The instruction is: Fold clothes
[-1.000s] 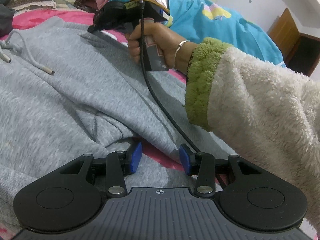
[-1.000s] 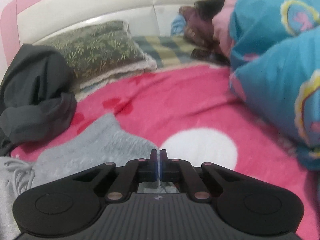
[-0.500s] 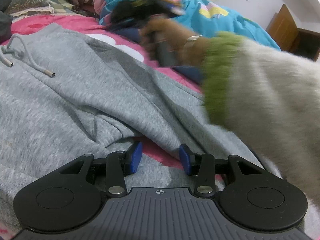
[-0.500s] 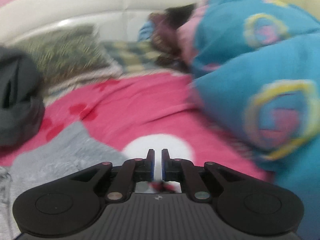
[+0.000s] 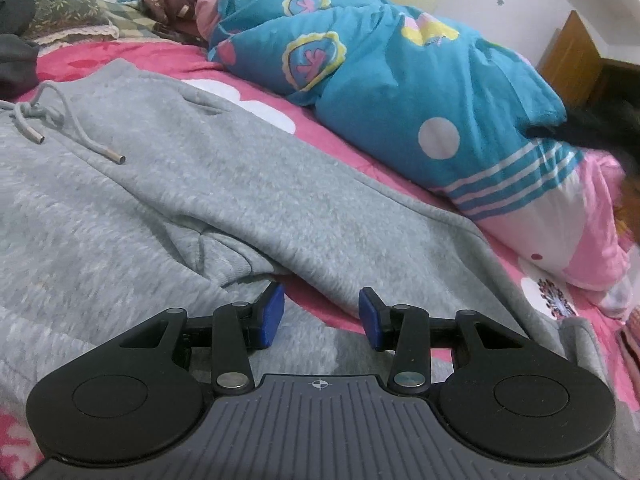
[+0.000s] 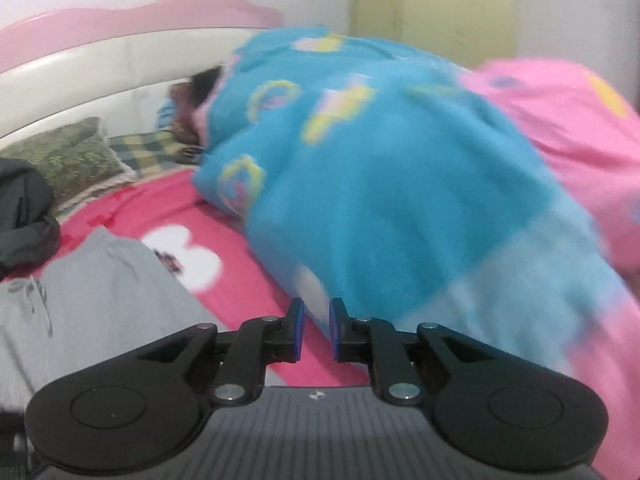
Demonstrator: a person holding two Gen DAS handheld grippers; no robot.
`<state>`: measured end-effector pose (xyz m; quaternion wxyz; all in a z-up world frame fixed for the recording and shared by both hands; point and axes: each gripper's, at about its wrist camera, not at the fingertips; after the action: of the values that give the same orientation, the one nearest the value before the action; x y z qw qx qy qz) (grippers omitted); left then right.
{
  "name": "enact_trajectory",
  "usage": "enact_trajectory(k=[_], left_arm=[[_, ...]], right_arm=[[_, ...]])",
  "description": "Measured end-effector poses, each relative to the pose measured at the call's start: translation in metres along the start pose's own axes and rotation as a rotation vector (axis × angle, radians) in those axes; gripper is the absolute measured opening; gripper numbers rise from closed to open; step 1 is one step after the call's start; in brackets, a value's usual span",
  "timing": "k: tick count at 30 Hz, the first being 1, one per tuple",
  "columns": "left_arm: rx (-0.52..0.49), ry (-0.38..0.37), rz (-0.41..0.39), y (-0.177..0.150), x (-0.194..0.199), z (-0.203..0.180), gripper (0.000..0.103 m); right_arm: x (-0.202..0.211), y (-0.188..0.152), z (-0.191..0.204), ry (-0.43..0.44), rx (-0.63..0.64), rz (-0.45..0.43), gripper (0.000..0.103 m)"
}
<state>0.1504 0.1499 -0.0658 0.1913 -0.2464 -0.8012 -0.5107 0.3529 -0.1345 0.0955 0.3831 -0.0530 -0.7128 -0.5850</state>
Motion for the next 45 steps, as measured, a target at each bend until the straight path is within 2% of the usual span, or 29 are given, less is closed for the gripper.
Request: enact_trajectory(k=[6, 9, 10, 12, 14, 16, 18, 24, 27, 30, 32, 34, 36, 37, 38, 40, 41, 43, 45], left_arm=[[0.002, 0.032, -0.023, -0.001, 0.005, -0.002, 0.041], [-0.008, 0.051, -0.038, -0.003, 0.008, -0.003, 0.041], [-0.012, 0.057, -0.043, -0.003, 0.009, -0.003, 0.041], [-0.02, 0.065, -0.051, -0.003, 0.01, -0.005, 0.041], [-0.027, 0.07, -0.058, -0.004, 0.01, -0.007, 0.041], [-0.039, 0.077, -0.065, -0.004, 0.011, -0.009, 0.041], [-0.047, 0.087, -0.077, -0.005, 0.013, -0.01, 0.041], [-0.053, 0.124, -0.134, -0.004, 0.02, -0.008, 0.041], [-0.047, 0.134, -0.153, -0.003, 0.023, -0.008, 0.041], [-0.052, 0.128, -0.161, -0.005, 0.025, -0.01, 0.041], [-0.062, 0.121, -0.168, -0.007, 0.027, -0.013, 0.041], [-0.081, 0.101, -0.189, -0.01, 0.032, -0.02, 0.041], [-0.111, 0.07, -0.221, -0.014, 0.038, -0.028, 0.042], [-0.131, 0.051, -0.238, -0.016, 0.041, -0.033, 0.042], [-0.157, 0.026, -0.25, -0.019, 0.044, -0.04, 0.042], [-0.21, -0.041, -0.248, -0.026, 0.048, -0.053, 0.044], [-0.223, -0.081, -0.231, -0.03, 0.048, -0.059, 0.044], [-0.247, -0.161, -0.198, -0.037, 0.049, -0.071, 0.045], [-0.271, -0.242, -0.164, -0.044, 0.049, -0.083, 0.045]], right_arm=[[0.067, -0.081, -0.033, -0.063, -0.16, 0.061, 0.022], [0.098, -0.121, -0.046, -0.086, -0.249, 0.085, 0.034], [0.108, -0.135, -0.05, -0.094, -0.279, 0.093, 0.044], [0.128, -0.157, -0.052, -0.107, -0.331, 0.101, 0.056], [0.141, -0.172, -0.047, -0.132, -0.341, 0.103, 0.079], [0.152, -0.186, -0.041, -0.168, -0.334, 0.105, 0.087], [0.154, -0.193, -0.035, -0.193, -0.322, 0.126, 0.088], [0.177, -0.219, -0.004, -0.165, -0.274, 0.136, 0.09], [0.184, -0.235, 0.006, -0.16, -0.25, 0.172, 0.09], [0.193, -0.252, 0.011, -0.06, -0.294, 0.193, 0.091], [0.2, -0.265, 0.018, 0.002, -0.318, 0.191, 0.098], [0.202, -0.274, 0.033, -0.02, -0.25, 0.18, 0.099], [0.2, -0.281, 0.049, -0.06, -0.162, 0.177, 0.099], [0.198, -0.285, 0.057, -0.088, -0.114, 0.174, 0.095], [0.196, -0.288, 0.066, -0.131, -0.07, 0.168, 0.074], [0.201, -0.292, 0.069, -0.164, -0.083, 0.142, 0.051], [0.206, -0.293, 0.068, -0.166, -0.105, 0.121, 0.033], [0.22, -0.293, 0.068, -0.162, -0.142, 0.079, 0.022], [0.242, -0.29, 0.077, -0.145, -0.144, 0.026, 0.02]])
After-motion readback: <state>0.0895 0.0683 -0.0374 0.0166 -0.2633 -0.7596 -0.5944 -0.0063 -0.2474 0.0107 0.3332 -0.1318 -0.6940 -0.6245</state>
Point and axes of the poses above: each gripper's, at about its wrist camera, not at the fingertips, and x roughly against the way its jaws point, z to its left, y to its top, and after that the axes turned 1 degree about z, right-handed
